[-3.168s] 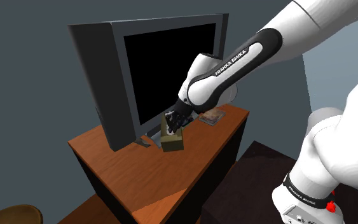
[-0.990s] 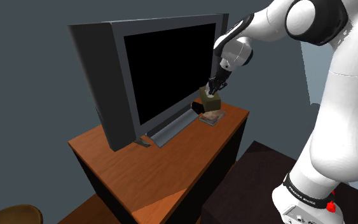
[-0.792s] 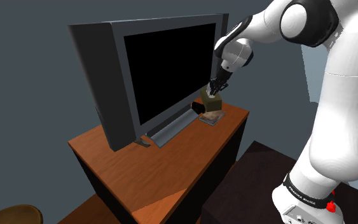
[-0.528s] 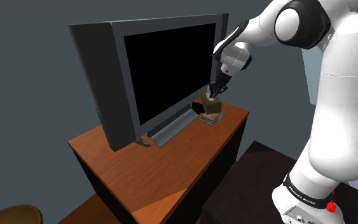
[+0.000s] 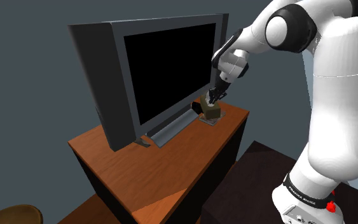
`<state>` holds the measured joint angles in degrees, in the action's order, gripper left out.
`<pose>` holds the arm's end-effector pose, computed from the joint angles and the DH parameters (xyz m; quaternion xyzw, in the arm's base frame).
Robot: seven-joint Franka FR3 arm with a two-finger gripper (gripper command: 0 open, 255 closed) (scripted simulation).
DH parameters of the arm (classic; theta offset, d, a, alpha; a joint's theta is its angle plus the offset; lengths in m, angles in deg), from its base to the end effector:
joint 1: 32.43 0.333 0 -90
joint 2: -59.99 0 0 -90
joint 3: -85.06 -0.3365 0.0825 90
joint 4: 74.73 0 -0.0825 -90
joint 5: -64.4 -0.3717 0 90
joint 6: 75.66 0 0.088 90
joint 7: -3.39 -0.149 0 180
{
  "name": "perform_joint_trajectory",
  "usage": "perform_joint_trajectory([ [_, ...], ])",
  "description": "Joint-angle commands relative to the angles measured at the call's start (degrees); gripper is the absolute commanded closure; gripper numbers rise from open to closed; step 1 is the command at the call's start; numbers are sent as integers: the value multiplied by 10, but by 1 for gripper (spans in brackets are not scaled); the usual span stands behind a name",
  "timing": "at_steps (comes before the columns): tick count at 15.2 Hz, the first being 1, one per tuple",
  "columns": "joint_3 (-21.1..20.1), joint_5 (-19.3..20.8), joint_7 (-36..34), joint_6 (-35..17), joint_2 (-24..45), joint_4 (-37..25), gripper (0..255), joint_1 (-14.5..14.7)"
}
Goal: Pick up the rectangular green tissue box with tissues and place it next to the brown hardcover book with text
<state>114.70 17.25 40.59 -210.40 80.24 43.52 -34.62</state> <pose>0.5236 -0.2802 0.2721 -0.9527 0.2275 -0.1235 0.1594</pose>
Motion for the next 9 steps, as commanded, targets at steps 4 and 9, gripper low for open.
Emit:
perform_joint_trajectory([
  [4, -14, -34, 30, -17, 30, -2, 255, -11],
  [9, -30, -66, 60, -32, 61, -6, 255, -23],
])
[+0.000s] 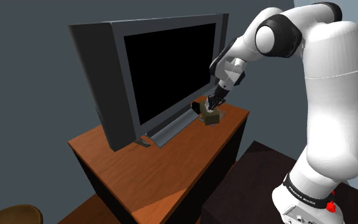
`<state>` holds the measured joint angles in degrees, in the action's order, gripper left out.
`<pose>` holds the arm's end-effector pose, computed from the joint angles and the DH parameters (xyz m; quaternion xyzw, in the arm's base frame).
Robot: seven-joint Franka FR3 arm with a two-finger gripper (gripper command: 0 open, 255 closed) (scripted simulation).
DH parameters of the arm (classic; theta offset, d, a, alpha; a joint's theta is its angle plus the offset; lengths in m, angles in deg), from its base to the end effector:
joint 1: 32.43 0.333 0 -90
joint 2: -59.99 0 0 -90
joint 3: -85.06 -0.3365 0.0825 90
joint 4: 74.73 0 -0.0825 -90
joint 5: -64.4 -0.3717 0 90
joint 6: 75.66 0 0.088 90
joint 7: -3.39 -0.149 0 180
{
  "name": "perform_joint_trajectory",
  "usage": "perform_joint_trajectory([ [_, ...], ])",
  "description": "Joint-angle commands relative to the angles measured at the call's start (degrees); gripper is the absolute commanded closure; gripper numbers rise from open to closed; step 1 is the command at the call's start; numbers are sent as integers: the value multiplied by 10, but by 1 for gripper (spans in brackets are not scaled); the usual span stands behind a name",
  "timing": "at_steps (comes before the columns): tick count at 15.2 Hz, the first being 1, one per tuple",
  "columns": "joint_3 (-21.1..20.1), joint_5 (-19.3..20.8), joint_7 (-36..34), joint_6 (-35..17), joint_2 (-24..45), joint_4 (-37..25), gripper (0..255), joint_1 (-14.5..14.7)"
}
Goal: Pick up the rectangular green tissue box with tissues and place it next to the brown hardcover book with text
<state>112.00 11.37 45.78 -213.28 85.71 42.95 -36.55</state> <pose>0.5271 -0.2807 0.2247 -0.9527 0.2274 -0.1235 0.1594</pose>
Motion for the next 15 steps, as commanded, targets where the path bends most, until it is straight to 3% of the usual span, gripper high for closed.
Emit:
perform_joint_trajectory([
  [1, -6, -14, 14, -6, 12, -1, 255, -6],
  [15, -53, -98, 90, -44, 103, -30, 255, -41],
])
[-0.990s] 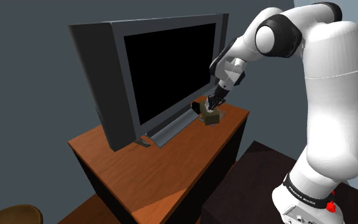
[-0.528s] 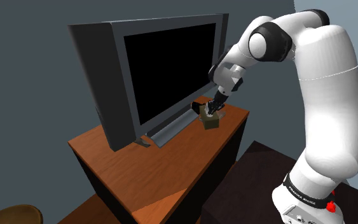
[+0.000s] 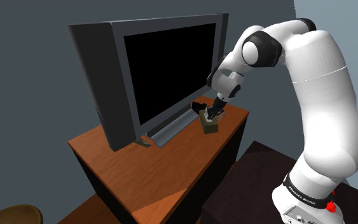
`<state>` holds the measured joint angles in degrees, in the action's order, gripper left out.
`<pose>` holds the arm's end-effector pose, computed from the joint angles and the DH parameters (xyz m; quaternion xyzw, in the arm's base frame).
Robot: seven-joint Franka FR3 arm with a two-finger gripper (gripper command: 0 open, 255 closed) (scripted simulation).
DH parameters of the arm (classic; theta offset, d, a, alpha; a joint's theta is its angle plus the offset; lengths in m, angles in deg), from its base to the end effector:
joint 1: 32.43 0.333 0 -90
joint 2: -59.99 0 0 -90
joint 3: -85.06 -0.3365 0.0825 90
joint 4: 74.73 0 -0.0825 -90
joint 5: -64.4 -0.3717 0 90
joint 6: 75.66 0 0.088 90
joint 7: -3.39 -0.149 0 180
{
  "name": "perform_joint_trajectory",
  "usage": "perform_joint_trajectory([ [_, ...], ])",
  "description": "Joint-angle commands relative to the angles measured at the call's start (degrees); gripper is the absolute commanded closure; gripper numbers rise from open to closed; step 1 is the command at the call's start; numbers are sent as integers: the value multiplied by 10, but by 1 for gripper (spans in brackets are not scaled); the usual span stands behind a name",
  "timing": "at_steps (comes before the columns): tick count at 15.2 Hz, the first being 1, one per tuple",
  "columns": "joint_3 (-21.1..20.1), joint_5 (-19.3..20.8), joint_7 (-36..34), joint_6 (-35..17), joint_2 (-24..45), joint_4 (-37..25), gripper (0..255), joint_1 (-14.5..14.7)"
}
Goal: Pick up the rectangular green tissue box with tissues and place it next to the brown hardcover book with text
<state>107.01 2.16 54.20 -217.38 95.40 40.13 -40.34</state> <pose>0.5304 -0.2830 0.1443 -0.9527 0.2275 -0.1235 0.1594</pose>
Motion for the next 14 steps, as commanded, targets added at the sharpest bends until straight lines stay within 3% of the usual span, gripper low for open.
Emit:
perform_joint_trajectory([
  [1, -7, -12, 11, -5, 13, -5, 255, -5],
  [10, -11, -19, 18, -9, 22, -9, 255, -9],
  [11, -11, -19, 18, -9, 22, -9, 0, -9],
  [14, -11, -19, 18, -9, 22, -9, 0, -9],
])
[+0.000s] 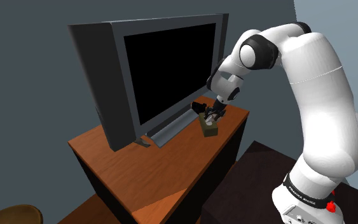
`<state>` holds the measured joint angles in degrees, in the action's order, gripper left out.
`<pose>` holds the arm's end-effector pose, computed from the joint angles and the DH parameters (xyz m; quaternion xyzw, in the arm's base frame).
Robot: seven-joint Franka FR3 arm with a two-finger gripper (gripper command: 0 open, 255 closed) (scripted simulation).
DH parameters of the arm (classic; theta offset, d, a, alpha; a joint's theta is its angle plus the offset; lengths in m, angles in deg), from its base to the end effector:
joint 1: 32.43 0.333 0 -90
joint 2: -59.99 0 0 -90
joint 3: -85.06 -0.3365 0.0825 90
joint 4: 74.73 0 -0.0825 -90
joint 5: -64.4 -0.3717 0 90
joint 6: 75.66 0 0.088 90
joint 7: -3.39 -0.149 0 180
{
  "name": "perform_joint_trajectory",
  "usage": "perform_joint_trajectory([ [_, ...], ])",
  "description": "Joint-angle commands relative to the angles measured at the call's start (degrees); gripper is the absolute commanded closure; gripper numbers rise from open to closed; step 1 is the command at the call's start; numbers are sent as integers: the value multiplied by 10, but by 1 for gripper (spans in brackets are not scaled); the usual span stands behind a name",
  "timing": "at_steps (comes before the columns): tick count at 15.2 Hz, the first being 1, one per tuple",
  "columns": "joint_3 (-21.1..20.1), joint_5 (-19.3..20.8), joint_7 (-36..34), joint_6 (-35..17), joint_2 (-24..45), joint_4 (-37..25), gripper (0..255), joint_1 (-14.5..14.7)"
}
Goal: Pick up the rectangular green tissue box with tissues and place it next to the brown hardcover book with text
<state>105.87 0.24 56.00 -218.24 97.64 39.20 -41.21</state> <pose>0.5309 -0.2834 0.1262 -0.9526 0.2275 -0.1238 0.1594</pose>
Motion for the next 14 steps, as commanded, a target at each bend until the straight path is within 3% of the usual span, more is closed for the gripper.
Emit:
perform_joint_trajectory([
  [1, 0, 0, 0, 0, 0, 0, 0, 0],
  [6, 35, 50, -26, 27, -66, 36, 0, 10],
  [14, 35, 50, -26, 27, -66, 36, 0, 10],
])
